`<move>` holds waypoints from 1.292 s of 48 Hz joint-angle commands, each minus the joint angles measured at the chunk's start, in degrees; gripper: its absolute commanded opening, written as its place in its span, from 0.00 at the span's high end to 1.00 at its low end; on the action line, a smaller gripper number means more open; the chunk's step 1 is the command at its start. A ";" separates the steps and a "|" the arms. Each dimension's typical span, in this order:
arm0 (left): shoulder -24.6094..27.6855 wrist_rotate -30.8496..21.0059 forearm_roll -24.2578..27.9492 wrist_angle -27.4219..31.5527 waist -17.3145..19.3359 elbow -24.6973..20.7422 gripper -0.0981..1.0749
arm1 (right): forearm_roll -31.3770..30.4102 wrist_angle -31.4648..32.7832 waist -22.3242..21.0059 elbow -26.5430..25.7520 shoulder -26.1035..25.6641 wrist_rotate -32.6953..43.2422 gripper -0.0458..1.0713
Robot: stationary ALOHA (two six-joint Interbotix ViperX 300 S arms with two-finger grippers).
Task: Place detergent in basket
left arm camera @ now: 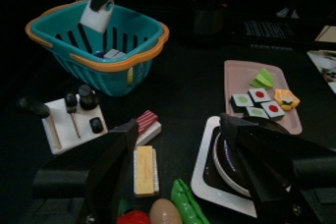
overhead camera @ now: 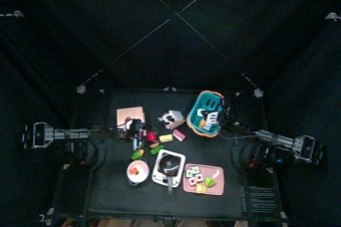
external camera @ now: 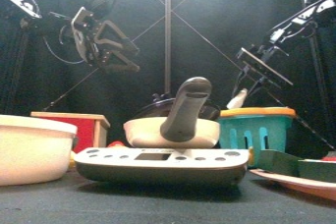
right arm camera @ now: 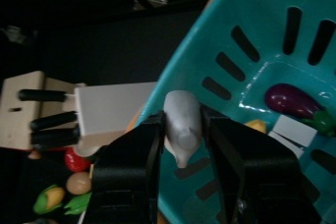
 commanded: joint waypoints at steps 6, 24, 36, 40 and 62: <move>-0.53 0.00 -0.26 -0.62 0.62 -0.44 0.07 | -2.02 -0.44 -0.79 -1.14 2.20 0.00 0.32; -0.53 0.00 -0.26 -0.62 0.88 -0.35 0.07 | -2.64 -2.46 -0.70 -1.23 4.13 0.00 0.15; -0.44 -0.09 -0.35 -0.62 0.88 -0.18 0.07 | -2.64 -2.55 -0.18 -1.05 4.13 0.00 0.15; -0.53 -0.09 -0.35 -0.62 0.88 -0.18 0.07 | -2.55 -2.55 0.09 -1.05 4.13 0.00 0.15; -0.53 -0.09 -0.44 -0.62 0.88 0.00 0.07 | -4.39 -2.99 1.05 -1.58 2.37 -0.18 0.15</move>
